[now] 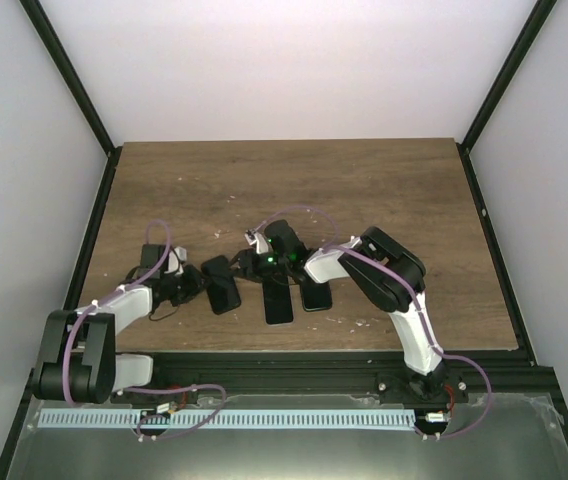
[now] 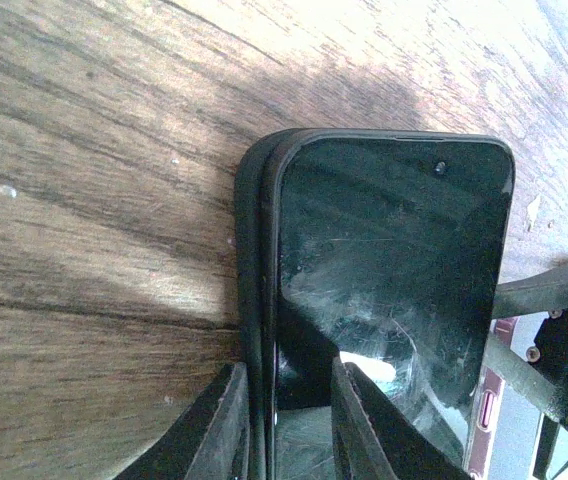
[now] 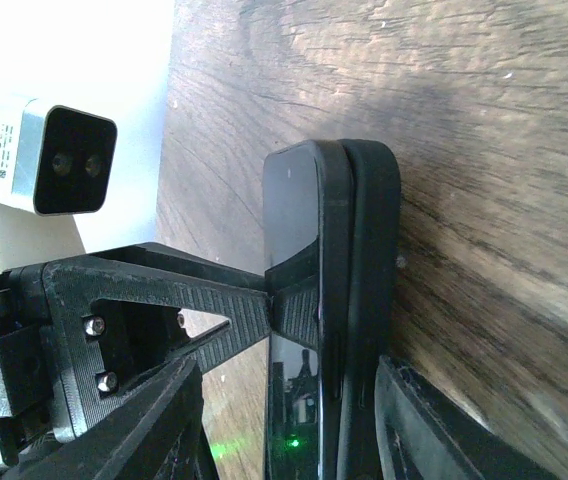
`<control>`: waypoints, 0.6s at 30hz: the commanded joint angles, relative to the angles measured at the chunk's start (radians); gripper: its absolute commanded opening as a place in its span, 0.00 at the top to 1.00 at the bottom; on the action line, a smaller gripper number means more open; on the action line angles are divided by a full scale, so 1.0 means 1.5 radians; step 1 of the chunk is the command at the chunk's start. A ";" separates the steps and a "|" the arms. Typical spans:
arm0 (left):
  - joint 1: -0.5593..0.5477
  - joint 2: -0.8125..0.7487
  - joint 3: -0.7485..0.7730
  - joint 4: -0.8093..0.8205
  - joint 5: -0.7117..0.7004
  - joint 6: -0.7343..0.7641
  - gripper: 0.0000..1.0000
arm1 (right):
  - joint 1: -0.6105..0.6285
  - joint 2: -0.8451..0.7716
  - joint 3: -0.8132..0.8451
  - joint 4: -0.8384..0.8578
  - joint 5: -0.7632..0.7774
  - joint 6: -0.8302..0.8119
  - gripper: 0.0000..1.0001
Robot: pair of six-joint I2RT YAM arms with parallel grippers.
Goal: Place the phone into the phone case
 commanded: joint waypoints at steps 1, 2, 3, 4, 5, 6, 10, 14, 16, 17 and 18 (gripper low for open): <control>-0.014 -0.015 -0.011 -0.003 0.052 -0.005 0.73 | 0.050 -0.002 0.039 0.062 -0.078 0.007 0.52; -0.014 -0.019 -0.012 -0.006 0.053 -0.003 0.68 | 0.051 -0.004 0.037 0.063 -0.077 0.006 0.52; -0.013 -0.024 -0.015 -0.008 0.053 -0.003 0.65 | 0.051 -0.005 0.034 0.063 -0.074 0.006 0.52; -0.014 -0.030 -0.018 -0.009 0.052 -0.003 0.64 | 0.051 -0.006 0.032 0.062 -0.072 0.005 0.52; -0.013 -0.036 -0.021 -0.009 0.049 -0.004 0.64 | 0.051 -0.007 0.031 0.059 -0.070 0.004 0.52; -0.014 -0.040 -0.023 -0.009 0.046 -0.008 0.65 | 0.051 -0.006 0.031 0.057 -0.070 0.003 0.52; -0.006 -0.038 -0.026 0.006 0.061 -0.017 0.81 | 0.056 -0.003 0.037 0.039 -0.065 -0.007 0.52; -0.006 -0.035 -0.020 0.002 0.065 -0.014 0.95 | 0.062 -0.001 0.052 -0.006 -0.059 -0.029 0.52; -0.005 -0.030 -0.018 -0.008 0.062 -0.009 0.98 | 0.063 -0.003 0.043 0.014 -0.065 -0.021 0.52; -0.004 -0.028 -0.017 -0.012 0.061 -0.008 0.98 | 0.063 -0.005 0.041 0.018 -0.065 -0.022 0.53; -0.004 -0.028 -0.016 -0.015 0.060 -0.006 0.98 | 0.063 -0.008 0.039 0.014 -0.060 -0.026 0.53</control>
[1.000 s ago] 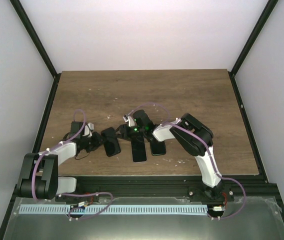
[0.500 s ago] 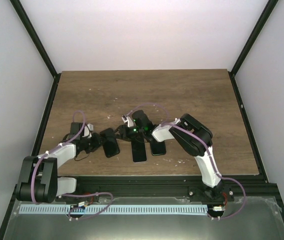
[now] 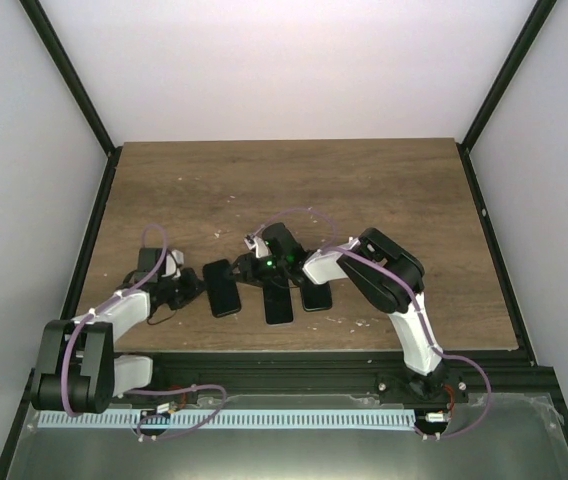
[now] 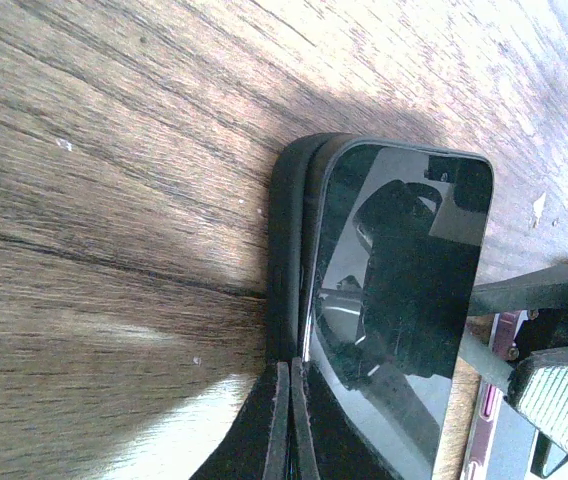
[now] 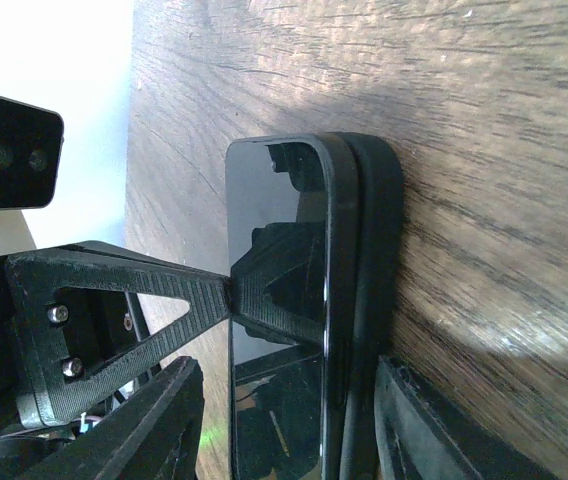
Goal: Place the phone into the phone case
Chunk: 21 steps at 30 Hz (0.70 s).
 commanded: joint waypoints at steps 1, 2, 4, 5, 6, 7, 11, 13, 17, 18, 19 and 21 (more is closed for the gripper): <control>-0.012 0.007 0.007 0.000 0.060 0.008 0.97 | 0.052 -0.013 0.035 0.048 -0.064 -0.015 0.53; -0.012 0.007 0.008 -0.001 0.062 0.009 0.95 | 0.051 -0.018 0.035 0.027 -0.052 -0.022 0.52; -0.014 0.014 0.012 0.004 0.075 0.009 0.93 | 0.044 -0.028 0.029 -0.001 -0.030 -0.035 0.52; -0.017 0.021 0.013 0.007 0.080 0.007 0.93 | 0.039 -0.034 0.021 -0.004 -0.021 -0.036 0.52; -0.022 0.029 0.012 0.013 0.085 0.003 0.93 | 0.033 -0.037 0.009 -0.002 -0.017 -0.034 0.52; -0.029 0.035 0.011 0.023 0.088 -0.004 0.93 | 0.025 -0.039 0.000 0.001 -0.018 -0.032 0.52; -0.071 0.039 0.000 0.064 0.091 -0.051 0.91 | -0.003 -0.052 -0.023 -0.009 -0.012 -0.046 0.53; -0.092 0.043 -0.001 0.087 0.099 -0.074 0.89 | -0.013 -0.063 -0.030 -0.023 -0.010 -0.057 0.53; -0.101 0.040 -0.004 0.116 0.121 -0.104 0.87 | -0.018 -0.077 -0.018 -0.089 0.004 -0.103 0.52; -0.102 0.031 -0.001 0.104 0.112 -0.096 0.85 | -0.018 -0.078 -0.017 -0.100 0.006 -0.115 0.51; -0.102 0.021 0.010 0.080 0.094 -0.083 0.81 | -0.018 -0.079 -0.017 -0.108 0.008 -0.120 0.51; -0.101 0.002 0.027 0.028 0.053 -0.059 0.74 | -0.018 -0.078 -0.013 -0.125 0.008 -0.131 0.51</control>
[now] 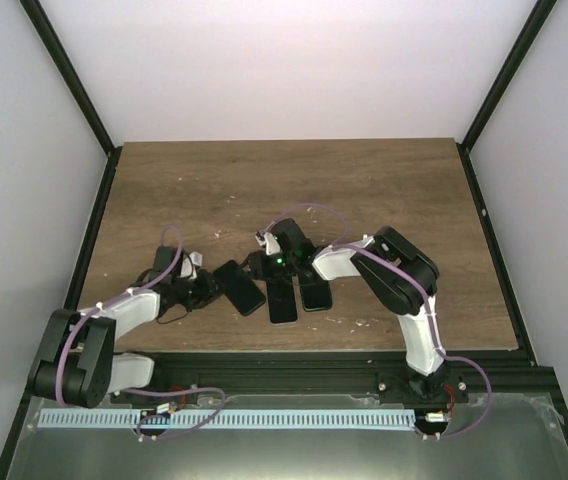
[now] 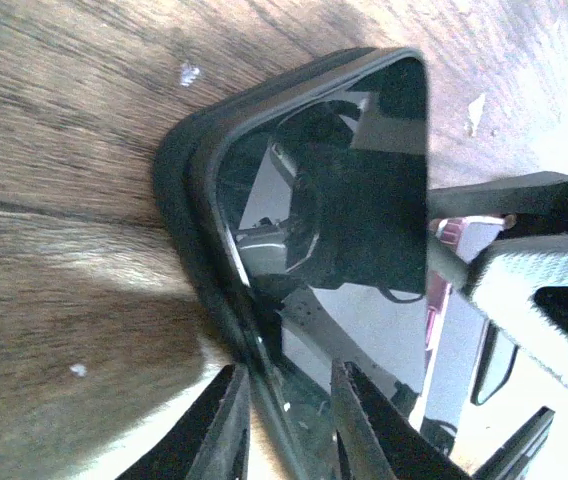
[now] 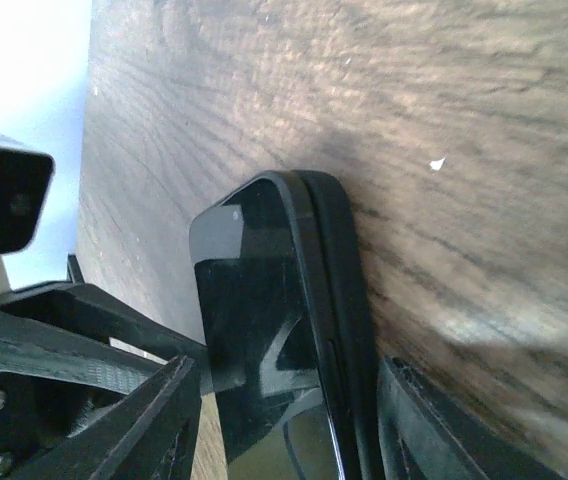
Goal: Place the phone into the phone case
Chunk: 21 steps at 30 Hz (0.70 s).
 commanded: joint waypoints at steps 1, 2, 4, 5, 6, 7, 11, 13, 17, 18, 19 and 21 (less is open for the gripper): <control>-0.006 -0.045 0.032 -0.048 -0.023 0.030 0.73 | 0.017 -0.024 0.019 -0.051 -0.026 -0.054 0.50; -0.005 -0.055 0.035 -0.066 -0.039 0.038 0.72 | 0.017 -0.022 0.019 -0.060 -0.023 -0.061 0.50; -0.005 -0.073 0.036 -0.093 -0.066 0.048 0.74 | 0.017 -0.021 0.017 -0.075 -0.015 -0.073 0.49; -0.005 -0.081 0.034 -0.105 -0.079 0.053 0.76 | 0.017 -0.021 0.017 -0.080 -0.014 -0.079 0.48; -0.005 -0.086 0.034 -0.117 -0.090 0.057 0.78 | 0.017 -0.020 0.017 -0.086 -0.012 -0.085 0.47; -0.004 -0.091 0.030 -0.125 -0.098 0.060 0.80 | 0.017 -0.020 0.018 -0.091 -0.009 -0.090 0.47; -0.003 -0.104 0.007 -0.116 -0.107 0.055 0.88 | 0.017 -0.022 0.021 -0.108 0.010 -0.104 0.42; -0.001 -0.099 0.003 -0.104 -0.100 0.053 0.85 | 0.018 -0.018 0.025 -0.114 0.009 -0.106 0.40; 0.013 -0.083 -0.013 -0.041 -0.034 0.028 0.85 | 0.026 -0.010 0.018 -0.119 0.018 -0.106 0.40; 0.018 -0.079 -0.018 -0.027 -0.017 0.024 0.86 | 0.028 -0.008 0.016 -0.117 0.020 -0.106 0.40; 0.025 -0.077 -0.022 -0.012 0.002 0.021 0.86 | 0.029 -0.004 0.014 -0.116 0.019 -0.106 0.40; 0.039 -0.078 -0.028 -0.009 0.020 0.023 0.85 | 0.029 0.005 0.017 -0.125 0.023 -0.107 0.40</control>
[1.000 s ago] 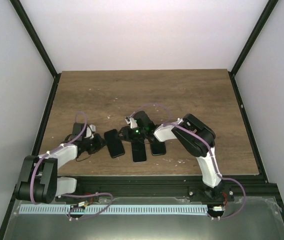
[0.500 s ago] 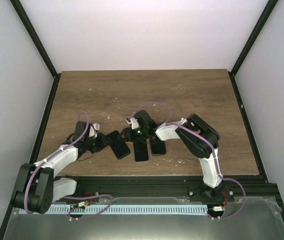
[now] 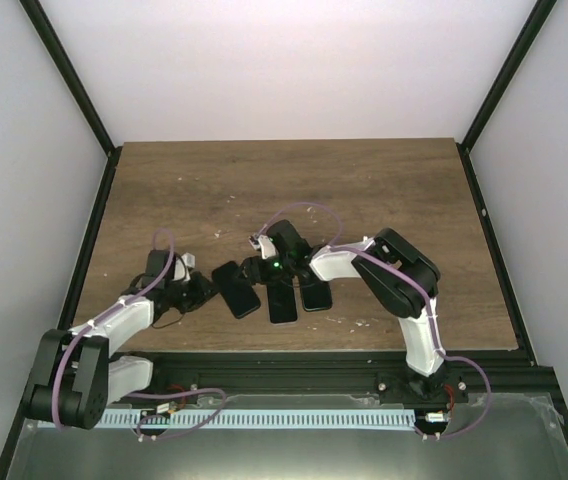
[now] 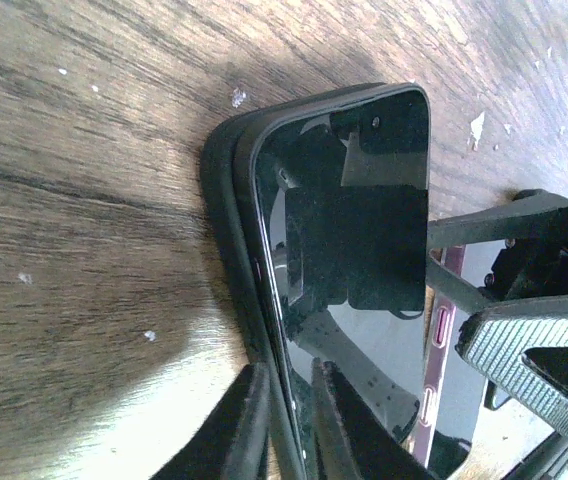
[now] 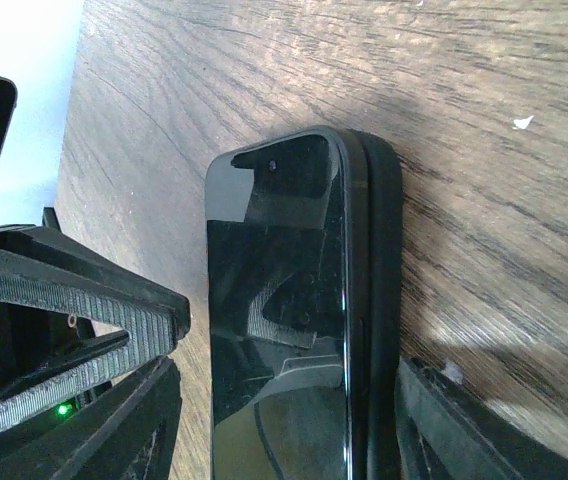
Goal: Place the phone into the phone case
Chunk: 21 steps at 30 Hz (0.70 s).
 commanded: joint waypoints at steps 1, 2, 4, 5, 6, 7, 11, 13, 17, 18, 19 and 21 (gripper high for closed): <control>0.028 0.000 -0.015 0.044 0.062 -0.003 0.82 | 0.012 0.021 0.004 -0.055 0.029 -0.011 0.40; 0.034 -0.004 -0.016 0.036 0.059 0.001 0.76 | 0.013 0.023 0.003 -0.054 0.029 -0.009 0.40; 0.042 -0.010 -0.025 0.039 0.059 0.006 0.68 | 0.017 0.023 0.003 -0.045 0.020 -0.003 0.40; 0.043 -0.012 -0.031 0.050 0.065 0.003 0.67 | 0.019 0.025 0.004 -0.037 0.012 -0.001 0.39; 0.044 -0.013 -0.035 0.057 0.069 0.001 0.66 | 0.020 0.026 0.003 -0.023 -0.008 0.003 0.39; 0.044 -0.013 -0.037 0.061 0.070 -0.001 0.66 | 0.020 0.029 -0.002 0.000 -0.025 0.009 0.39; 0.044 -0.009 -0.035 0.059 0.064 0.007 0.66 | 0.021 0.031 -0.010 0.064 -0.063 0.035 0.39; 0.045 -0.002 -0.036 0.065 0.060 0.008 0.66 | 0.020 0.027 -0.013 0.094 -0.076 0.057 0.40; 0.045 0.017 -0.042 0.089 0.075 0.005 0.66 | 0.020 0.022 -0.002 0.117 -0.083 0.084 0.40; 0.045 0.021 -0.043 0.093 0.077 0.005 0.66 | 0.020 0.022 0.003 0.117 -0.081 0.088 0.40; 0.044 0.024 -0.044 0.095 0.079 0.005 0.66 | 0.020 0.023 0.007 0.119 -0.080 0.091 0.40; 0.044 0.028 -0.045 0.097 0.083 0.006 0.70 | 0.020 0.021 0.012 0.133 -0.080 0.103 0.41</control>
